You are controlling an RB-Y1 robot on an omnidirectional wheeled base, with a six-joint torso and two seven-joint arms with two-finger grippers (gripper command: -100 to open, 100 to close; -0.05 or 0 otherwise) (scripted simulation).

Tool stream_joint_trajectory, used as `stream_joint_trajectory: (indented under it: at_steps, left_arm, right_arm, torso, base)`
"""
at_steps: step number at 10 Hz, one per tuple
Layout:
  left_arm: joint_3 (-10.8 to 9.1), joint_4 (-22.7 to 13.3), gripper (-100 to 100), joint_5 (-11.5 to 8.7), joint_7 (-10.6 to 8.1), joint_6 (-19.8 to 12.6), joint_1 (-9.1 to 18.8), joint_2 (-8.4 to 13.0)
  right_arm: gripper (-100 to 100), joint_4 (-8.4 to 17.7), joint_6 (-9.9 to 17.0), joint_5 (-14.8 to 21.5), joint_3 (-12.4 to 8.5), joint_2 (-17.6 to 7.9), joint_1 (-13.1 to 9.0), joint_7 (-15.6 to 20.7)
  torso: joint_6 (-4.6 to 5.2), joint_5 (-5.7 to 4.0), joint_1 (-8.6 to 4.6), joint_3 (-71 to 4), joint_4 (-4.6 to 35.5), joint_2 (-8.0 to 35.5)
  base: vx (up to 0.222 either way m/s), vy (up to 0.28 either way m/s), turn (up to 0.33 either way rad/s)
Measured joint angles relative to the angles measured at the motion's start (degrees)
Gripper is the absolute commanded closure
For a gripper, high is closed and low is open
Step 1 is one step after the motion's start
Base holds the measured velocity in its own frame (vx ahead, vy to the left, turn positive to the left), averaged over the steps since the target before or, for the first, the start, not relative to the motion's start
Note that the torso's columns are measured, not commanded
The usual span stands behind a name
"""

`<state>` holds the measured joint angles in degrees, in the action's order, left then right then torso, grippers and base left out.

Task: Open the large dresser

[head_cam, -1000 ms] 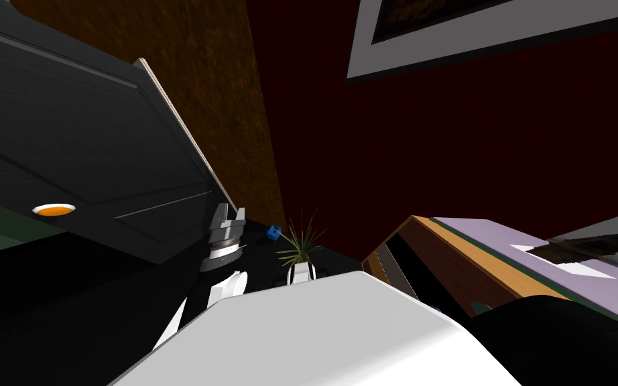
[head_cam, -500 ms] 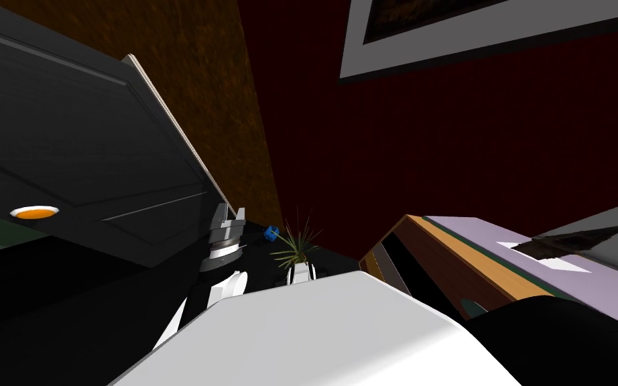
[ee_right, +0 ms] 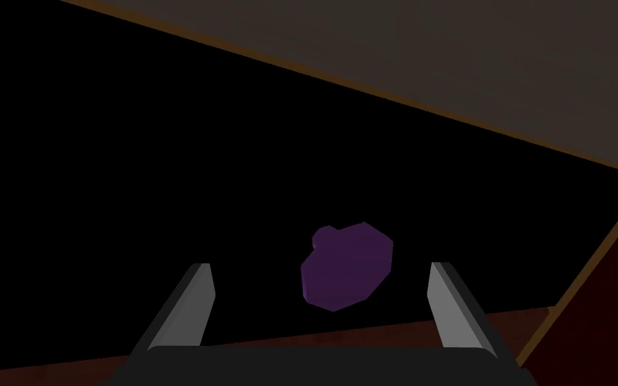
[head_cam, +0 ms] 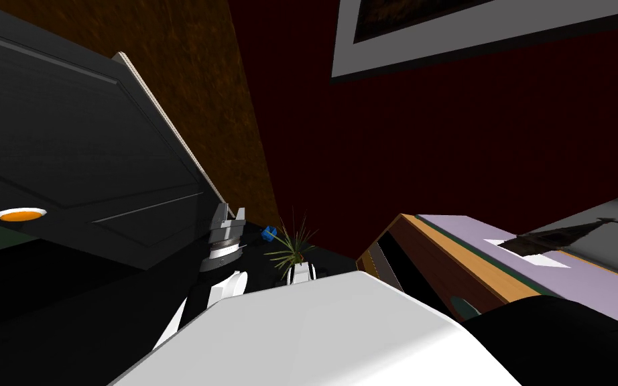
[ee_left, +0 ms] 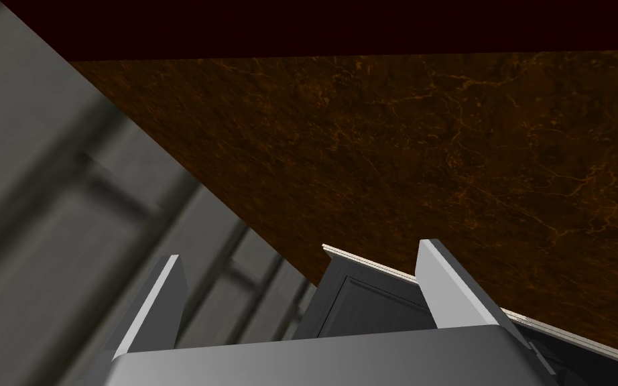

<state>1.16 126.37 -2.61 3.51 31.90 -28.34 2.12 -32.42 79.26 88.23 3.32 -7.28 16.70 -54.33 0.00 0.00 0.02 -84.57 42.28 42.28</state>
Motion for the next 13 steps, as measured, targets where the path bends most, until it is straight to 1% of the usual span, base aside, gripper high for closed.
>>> stream_joint_trajectory:
  at_steps: [1,2,3,4,5,7,8,9,10,11,12,13]
  left_arm:
    - [0.00,0.0,0,0.0,0.00,0.0,0.0,0.0]
    - [0.00,0.0,0,0.0,0.00,0.0,0.0,0.0]
    - [0.00,0.0,0,0.0,0.00,0.0,0.0,0.0]
    - [0.00,0.0,0,0.0,0.00,0.0,0.0,0.0]
    - [0.00,0.0,0,0.0,0.00,0.0,0.0,0.0]
    - [0.00,0.0,0,0.0,0.00,0.0,0.0,0.0]
    - [0.00,0.0,0,0.0,0.00,0.0,0.0,0.0]
    - [0.00,0.0,0,0.0,0.00,0.0,0.0,0.0]
    - [0.01,0.0,0,0.0,0.00,0.0,0.0,0.0]
    - [0.01,0.0,0,0.0,0.00,0.0,0.0,0.0]
    - [0.01,0.0,0,0.0,0.00,0.0,0.0,0.0]
    - [0.02,0.0,0,0.0,0.00,0.0,0.0,0.0]
  right_arm:
    - [-100,0.1,0.5,0.6,-0.1,0.1,-0.2,-1.6]
    - [-100,-1.3,0.9,1.2,-0.1,0.4,0.4,-2.5]
    - [-100,-1.6,1.4,1.7,-0.1,0.5,0.4,-3.6]
    - [-100,-1.2,1.8,2.2,-0.2,0.7,0.1,-5.0]
    - [-100,-2.2,2.1,2.7,-0.2,0.9,0.5,-5.8]
    - [-100,-1.5,2.6,3.6,-0.2,1.3,0.0,-7.9]
    - [-100,-1.5,2.7,3.6,-0.2,1.3,0.0,-8.2]
    - [-100,-0.7,2.0,3.1,-0.5,0.3,-0.7,-8.3]
    - [-100,-1.5,1.4,2.8,-0.5,0.1,-0.4,-8.0]
    - [100,-1.7,1.3,2.8,-0.5,0.1,-0.4,-7.8]
    - [100,-1.6,1.3,2.8,-0.5,0.1,-0.4,-7.8]
    - [100,-1.8,1.2,2.5,-0.6,-0.2,-0.6,-7.7]
  torso:
    - [0.00,0.00,-0.02,0.0,0.0,0.0]
    - [0.00,0.00,-0.02,0.0,0.0,0.0]
    - [0.00,0.00,-0.01,0.0,0.0,0.0]
    - [0.00,0.00,-0.02,0.0,0.0,0.0]
    - [0.00,0.00,-0.01,0.0,0.0,0.0]
    - [0.00,0.01,0.03,0.0,0.0,0.0]
    - [0.00,0.02,0.06,0.0,0.0,0.0]
    - [-0.01,0.00,-0.04,0.0,0.0,0.0]
    - [-0.01,0.05,-0.21,0.1,0.0,0.1]
    - [0.00,0.00,-0.22,0.0,0.0,0.0]
    - [0.00,-0.02,-0.14,0.0,0.0,0.0]
    - [-0.06,-0.02,0.24,0.0,0.0,-0.2]
  base:
    - [-0.001,-0.059,-0.014]
    - [-0.001,-0.056,-0.019]
    - [-0.001,-0.056,-0.019]
    - [0.000,-0.053,-0.017]
    - [0.001,-0.040,-0.020]
    - [0.006,-0.024,-0.012]
    - [-0.005,-0.027,0.012]
    - [-0.010,-0.021,0.011]
    - [0.000,0.000,0.000]
    - [0.000,0.000,0.000]
    - [0.023,0.130,0.011]
    - [0.046,0.193,0.010]
